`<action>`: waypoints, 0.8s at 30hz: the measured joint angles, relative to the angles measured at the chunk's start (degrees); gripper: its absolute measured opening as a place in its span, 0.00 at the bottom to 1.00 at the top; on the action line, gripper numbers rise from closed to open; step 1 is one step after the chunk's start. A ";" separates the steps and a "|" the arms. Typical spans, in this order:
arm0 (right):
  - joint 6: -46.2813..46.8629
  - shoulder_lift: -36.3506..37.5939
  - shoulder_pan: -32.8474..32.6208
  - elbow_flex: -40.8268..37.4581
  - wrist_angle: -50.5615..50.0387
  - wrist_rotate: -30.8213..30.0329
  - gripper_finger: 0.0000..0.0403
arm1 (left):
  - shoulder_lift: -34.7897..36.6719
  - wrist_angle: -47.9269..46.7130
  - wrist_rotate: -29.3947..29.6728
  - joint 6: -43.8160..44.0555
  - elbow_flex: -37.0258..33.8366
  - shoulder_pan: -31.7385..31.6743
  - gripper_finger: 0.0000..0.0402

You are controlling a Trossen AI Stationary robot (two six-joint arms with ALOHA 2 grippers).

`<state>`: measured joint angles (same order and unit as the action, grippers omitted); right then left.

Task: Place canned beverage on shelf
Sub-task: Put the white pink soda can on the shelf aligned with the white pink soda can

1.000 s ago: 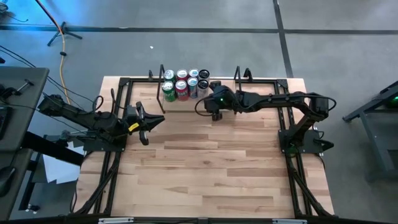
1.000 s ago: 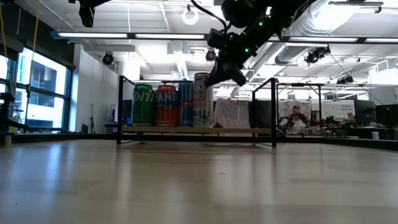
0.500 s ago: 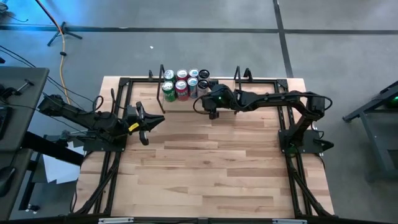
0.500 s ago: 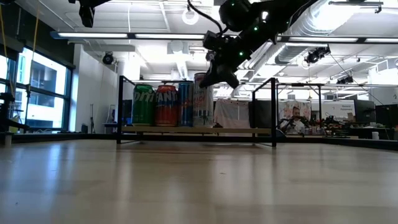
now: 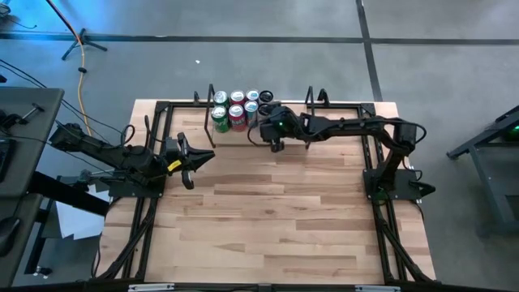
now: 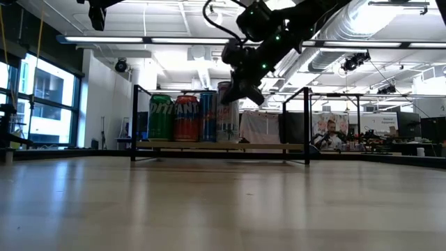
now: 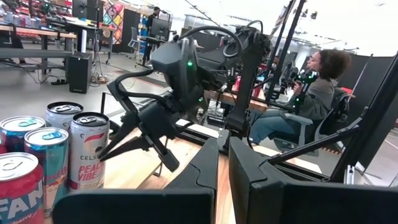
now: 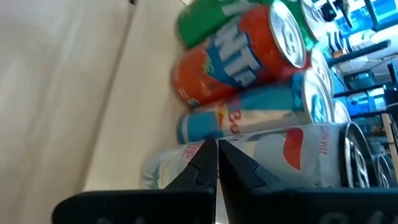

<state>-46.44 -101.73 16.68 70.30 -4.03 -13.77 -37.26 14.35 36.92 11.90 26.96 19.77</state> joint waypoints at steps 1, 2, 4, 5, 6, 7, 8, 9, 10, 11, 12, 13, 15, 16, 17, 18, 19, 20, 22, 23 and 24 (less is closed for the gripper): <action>0.02 0.00 0.36 0.02 -0.05 0.04 0.00 | 0.00 0.00 -0.02 -0.02 0.00 -0.02 0.00; 0.04 0.00 0.70 0.16 -0.32 -0.14 0.00 | 0.00 0.00 -0.01 -0.02 0.00 -0.02 0.00; -0.02 0.00 1.16 0.24 -0.42 -0.10 0.00 | 0.00 0.00 -0.02 -0.02 0.00 -0.02 0.00; -0.04 0.00 1.37 0.24 -0.40 -0.11 0.00 | 0.00 0.00 0.00 -0.04 0.00 -0.02 0.00; -0.04 0.00 1.59 0.24 -0.37 -0.10 0.00 | 0.00 -0.02 -0.02 -0.04 0.00 -0.02 0.00; -0.07 0.00 1.74 0.24 -0.37 -0.11 0.00 | 0.00 -0.02 -0.02 -0.04 0.00 -0.02 0.00; -0.08 0.00 1.91 0.24 -0.36 -0.14 0.00 | 0.00 -0.03 0.00 -0.07 0.00 -0.02 0.00; -0.07 0.00 2.06 0.24 -0.32 -0.12 0.00 | 0.00 -0.14 -0.02 -0.07 0.00 -0.02 0.00; -0.07 0.00 2.11 0.24 -0.25 -0.12 0.00 | 0.00 -0.32 -0.02 -0.07 0.00 -0.02 0.00; -0.09 0.00 2.13 0.24 -0.10 -0.11 0.00 | 0.00 -0.61 -0.02 -0.07 0.00 -0.02 0.00; -0.09 0.00 2.20 0.24 0.02 0.12 0.00 | 0.00 -0.91 -0.01 -0.07 0.00 -0.02 0.00; -0.09 0.02 2.20 0.24 0.16 0.29 0.00 | 0.00 -1.17 0.00 -0.09 0.00 -0.02 0.00; -0.09 0.02 2.22 0.24 0.48 0.32 0.00 | -0.02 -1.27 -0.01 -0.09 0.00 -0.02 0.00; -0.09 0.02 2.22 0.24 0.50 0.32 0.00 | -0.01 -1.25 0.00 -0.08 0.00 -0.02 0.00; -0.09 0.02 2.25 0.24 0.48 0.35 0.00 | 0.00 -1.25 0.00 -0.09 0.00 -0.02 0.00; -0.09 0.04 2.34 0.24 0.48 0.40 0.00 | -0.02 -1.27 0.00 -0.09 0.00 -0.02 0.00; -0.09 0.04 2.38 0.24 0.50 0.47 0.00 | -0.01 -1.26 -0.02 -0.10 0.00 -0.02 0.00; -0.09 0.04 2.46 0.24 0.50 0.49 0.00 | -0.02 -1.25 0.00 -0.09 0.00 -0.02 0.00; -0.11 0.04 2.56 0.24 0.52 0.49 0.00 | -0.01 -1.26 -0.01 -0.11 0.00 -0.02 0.00; -0.09 0.04 2.58 0.24 0.52 0.48 0.00 | -0.01 -1.25 0.00 -0.10 0.00 -0.02 0.00; -0.10 0.04 2.59 0.24 0.50 0.43 0.00 | -0.01 -1.25 0.00 -0.10 0.00 -0.02 0.00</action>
<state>-46.53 -101.69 19.27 70.54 -3.53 -13.34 -37.26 13.10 36.93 11.80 26.96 19.75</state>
